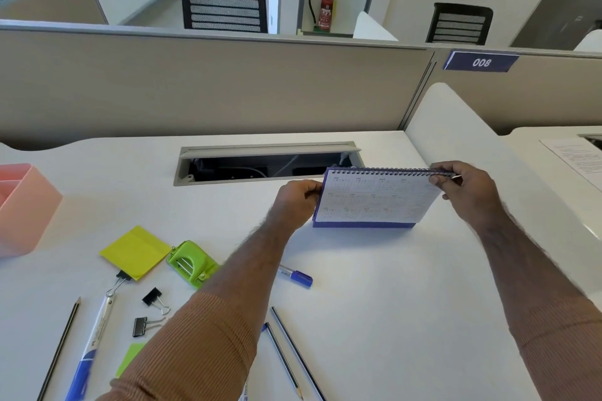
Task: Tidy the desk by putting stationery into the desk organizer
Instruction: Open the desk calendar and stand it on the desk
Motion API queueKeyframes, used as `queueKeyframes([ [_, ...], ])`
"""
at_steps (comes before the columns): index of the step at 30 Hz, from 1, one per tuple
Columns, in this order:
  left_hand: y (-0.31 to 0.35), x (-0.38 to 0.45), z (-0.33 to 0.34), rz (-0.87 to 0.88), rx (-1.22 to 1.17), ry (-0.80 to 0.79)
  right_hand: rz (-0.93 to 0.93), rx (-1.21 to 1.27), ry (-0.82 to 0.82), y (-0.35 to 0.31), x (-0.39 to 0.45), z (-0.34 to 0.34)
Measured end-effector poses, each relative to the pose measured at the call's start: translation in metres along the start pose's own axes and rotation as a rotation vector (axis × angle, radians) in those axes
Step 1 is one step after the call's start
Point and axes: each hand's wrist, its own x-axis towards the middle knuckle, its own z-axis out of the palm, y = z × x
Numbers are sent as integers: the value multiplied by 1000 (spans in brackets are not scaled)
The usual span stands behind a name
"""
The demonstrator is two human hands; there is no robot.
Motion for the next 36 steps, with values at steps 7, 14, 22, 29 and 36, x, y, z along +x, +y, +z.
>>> queueKeyframes([
  [7,-3,9,3,8,3,27,187,153,65,30,-12,28],
  [14,-6,15,5,-6,1,39,351,51,5,74,-28,63],
  [22,-9,18,7,-1,-16,104,385,216,-147,83,-37,47],
  [29,-7,16,7,4,-33,112,282,94,-284,94,-52,32],
  [36,-8,11,2,13,-16,62,311,134,-210,89,-63,36],
])
